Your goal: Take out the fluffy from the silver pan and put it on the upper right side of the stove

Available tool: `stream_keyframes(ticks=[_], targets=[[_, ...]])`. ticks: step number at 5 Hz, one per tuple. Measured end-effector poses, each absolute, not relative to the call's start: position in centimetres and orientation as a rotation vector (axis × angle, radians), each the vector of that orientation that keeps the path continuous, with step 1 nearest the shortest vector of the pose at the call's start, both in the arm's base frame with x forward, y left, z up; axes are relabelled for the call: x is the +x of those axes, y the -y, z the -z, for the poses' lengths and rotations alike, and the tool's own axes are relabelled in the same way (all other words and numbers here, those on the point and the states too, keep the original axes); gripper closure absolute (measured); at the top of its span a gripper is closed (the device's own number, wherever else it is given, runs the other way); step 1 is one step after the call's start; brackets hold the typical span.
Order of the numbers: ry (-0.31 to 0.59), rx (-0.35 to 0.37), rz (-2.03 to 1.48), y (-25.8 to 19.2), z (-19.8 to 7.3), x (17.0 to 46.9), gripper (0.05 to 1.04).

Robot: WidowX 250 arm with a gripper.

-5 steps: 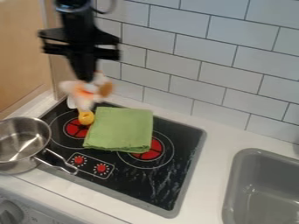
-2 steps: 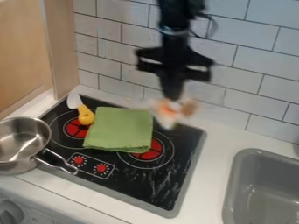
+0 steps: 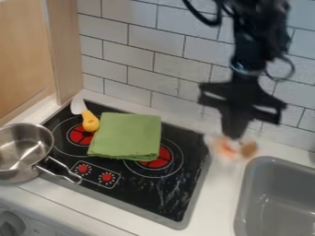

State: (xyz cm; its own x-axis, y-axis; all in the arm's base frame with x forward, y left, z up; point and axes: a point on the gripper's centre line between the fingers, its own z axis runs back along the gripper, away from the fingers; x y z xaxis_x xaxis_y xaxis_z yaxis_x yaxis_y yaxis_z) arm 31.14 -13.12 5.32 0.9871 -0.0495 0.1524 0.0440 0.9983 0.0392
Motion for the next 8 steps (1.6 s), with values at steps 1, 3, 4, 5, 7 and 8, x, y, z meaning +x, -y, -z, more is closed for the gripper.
stream_keyframes(ticks=[1, 3, 4, 5, 7, 8], targets=[[0.140, 0.039, 0.051, 13.9, -4.0, 31.9, 1.034], [0.120, 0.036, 0.058, 13.9, -2.3, 32.9, 1.034], [0.100, 0.031, 0.056, 14.0, -2.0, 33.0, 1.012], [0.092, 0.023, 0.024, 13.9, -2.1, 33.0, 0.860], [0.077, 0.030, 0.021, 13.2, -2.5, 32.5, 0.350], [0.094, 0.027, 0.012, 12.6, -3.5, 32.7, 0.091]])
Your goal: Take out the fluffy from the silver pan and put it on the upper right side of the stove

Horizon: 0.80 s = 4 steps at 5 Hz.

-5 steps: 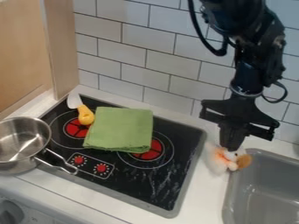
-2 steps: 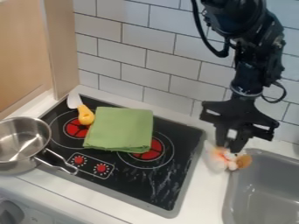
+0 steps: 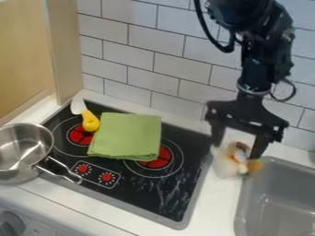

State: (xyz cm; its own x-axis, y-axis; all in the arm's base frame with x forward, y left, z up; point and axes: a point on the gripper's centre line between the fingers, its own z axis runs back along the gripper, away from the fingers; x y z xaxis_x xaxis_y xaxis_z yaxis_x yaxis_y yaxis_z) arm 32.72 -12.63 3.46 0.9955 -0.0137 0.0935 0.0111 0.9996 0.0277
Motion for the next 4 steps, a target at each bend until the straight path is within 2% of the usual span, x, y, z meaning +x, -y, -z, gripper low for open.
stream_keyframes(ticks=[2, 4], targets=[[0.135, 0.006, -0.014, 11.5, -5.7, 32.6, 0.080], [0.226, -0.012, -0.030, 10.5, -9.7, 31.5, 0.085]])
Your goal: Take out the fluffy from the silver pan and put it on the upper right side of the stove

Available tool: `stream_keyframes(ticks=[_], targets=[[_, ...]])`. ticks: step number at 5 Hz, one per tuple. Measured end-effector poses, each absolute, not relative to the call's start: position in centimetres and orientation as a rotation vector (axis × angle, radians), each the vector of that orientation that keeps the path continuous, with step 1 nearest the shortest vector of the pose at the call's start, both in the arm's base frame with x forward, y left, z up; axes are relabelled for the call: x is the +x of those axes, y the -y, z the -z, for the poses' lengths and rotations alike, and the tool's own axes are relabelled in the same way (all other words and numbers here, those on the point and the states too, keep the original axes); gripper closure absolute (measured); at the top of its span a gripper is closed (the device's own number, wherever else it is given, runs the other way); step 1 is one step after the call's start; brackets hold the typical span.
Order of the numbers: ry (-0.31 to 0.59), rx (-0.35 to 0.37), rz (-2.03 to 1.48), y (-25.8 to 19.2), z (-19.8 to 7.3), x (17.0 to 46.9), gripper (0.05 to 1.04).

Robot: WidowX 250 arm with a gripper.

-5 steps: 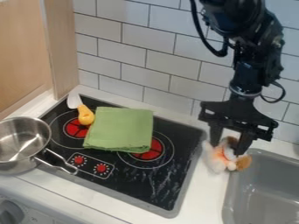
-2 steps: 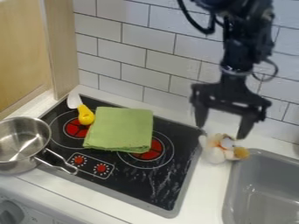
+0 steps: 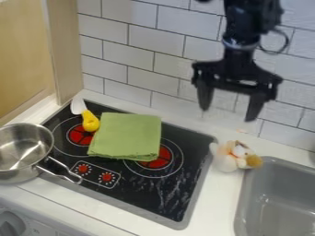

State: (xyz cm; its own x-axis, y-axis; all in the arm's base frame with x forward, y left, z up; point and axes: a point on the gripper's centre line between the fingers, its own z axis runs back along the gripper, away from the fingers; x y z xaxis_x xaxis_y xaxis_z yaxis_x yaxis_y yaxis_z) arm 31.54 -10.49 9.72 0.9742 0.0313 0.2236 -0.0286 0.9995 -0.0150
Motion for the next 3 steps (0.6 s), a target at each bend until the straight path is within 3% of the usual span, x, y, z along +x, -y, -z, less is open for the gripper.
stream_keyframes(ticks=[1, 3], targets=[[0.275, -0.025, -0.034, 10.1, -12.1, 30.9, 0.085], [0.285, -0.044, -0.055, 8.6, -12.7, 30.2, 0.085]])
